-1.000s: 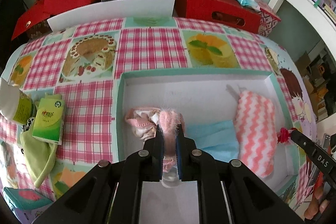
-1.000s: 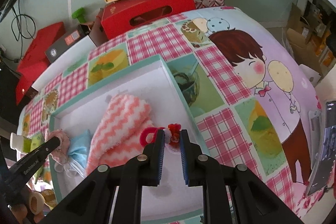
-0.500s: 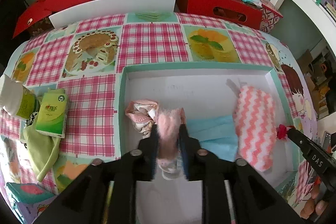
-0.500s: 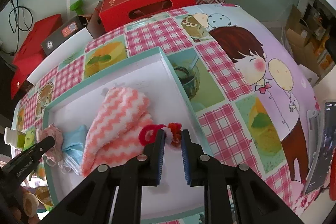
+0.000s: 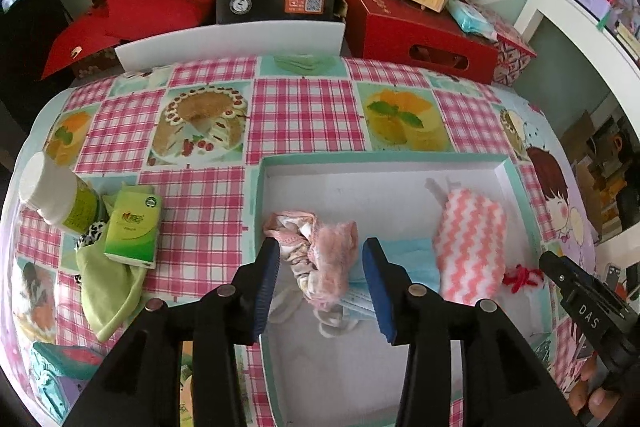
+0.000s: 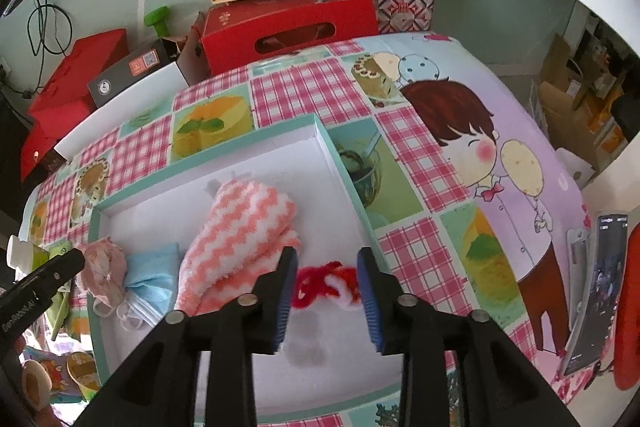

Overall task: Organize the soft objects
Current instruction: 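Open both grippers to drop the red toy and pink scrunchie in the tray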

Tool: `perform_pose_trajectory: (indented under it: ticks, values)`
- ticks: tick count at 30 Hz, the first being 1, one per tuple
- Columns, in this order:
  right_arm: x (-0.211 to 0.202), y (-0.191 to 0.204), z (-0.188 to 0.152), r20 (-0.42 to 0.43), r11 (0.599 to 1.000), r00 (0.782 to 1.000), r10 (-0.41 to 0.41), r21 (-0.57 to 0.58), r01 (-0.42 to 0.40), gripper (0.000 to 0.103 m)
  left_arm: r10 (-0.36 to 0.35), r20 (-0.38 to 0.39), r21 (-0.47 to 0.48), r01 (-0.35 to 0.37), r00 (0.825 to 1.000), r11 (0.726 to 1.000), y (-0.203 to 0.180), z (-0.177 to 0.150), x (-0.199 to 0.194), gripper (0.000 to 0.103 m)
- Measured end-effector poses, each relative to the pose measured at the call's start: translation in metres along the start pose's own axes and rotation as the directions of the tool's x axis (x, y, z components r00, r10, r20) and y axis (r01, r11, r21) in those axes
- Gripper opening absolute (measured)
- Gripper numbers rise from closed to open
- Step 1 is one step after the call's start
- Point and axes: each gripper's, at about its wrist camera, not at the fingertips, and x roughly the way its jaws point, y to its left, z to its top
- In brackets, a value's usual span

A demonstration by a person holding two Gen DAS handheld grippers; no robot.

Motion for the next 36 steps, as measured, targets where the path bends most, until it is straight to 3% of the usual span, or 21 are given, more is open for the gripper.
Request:
perform_pose_trajectory:
  ticks: [2,13,16,30,32,36]
  values:
    - [-0.003,0.002,0.001,0.012,1.000,1.000,-0.003,-0.006,0.003,0.046,0.002,0.009,-0.013,-0.002,1.000,1.000,0.002,0.001,-0.002,0.066]
    - [-0.006,0.025,0.000,0.029,0.997,1.000,-0.010,-0.075,0.012,0.063,0.038,0.016,-0.072,-0.037,0.999,0.997,0.017,0.002,0.001,0.074]
    - [-0.005,0.035,-0.002,0.027,0.995,1.000,-0.001,-0.102,0.004,0.067,0.050,0.008,-0.089,-0.049,0.999,0.995,0.022,0.001,0.003,0.081]
    - [-0.002,0.050,-0.006,0.036,0.992,0.999,-0.008,-0.129,0.013,0.095,0.043,0.004,-0.150,-0.042,0.999,0.988,0.045,0.000,0.007,0.082]
    - [-0.002,0.050,-0.005,0.039,0.992,0.999,-0.006,-0.127,0.011,0.103,0.040,0.007,-0.157,-0.038,0.999,0.987,0.048,-0.001,0.006,0.082]
    - [-0.004,0.056,-0.006,0.049,0.990,0.999,0.009,-0.141,-0.002,0.103,0.034,0.015,-0.171,-0.031,0.999,0.985,0.054,-0.001,0.004,0.082]
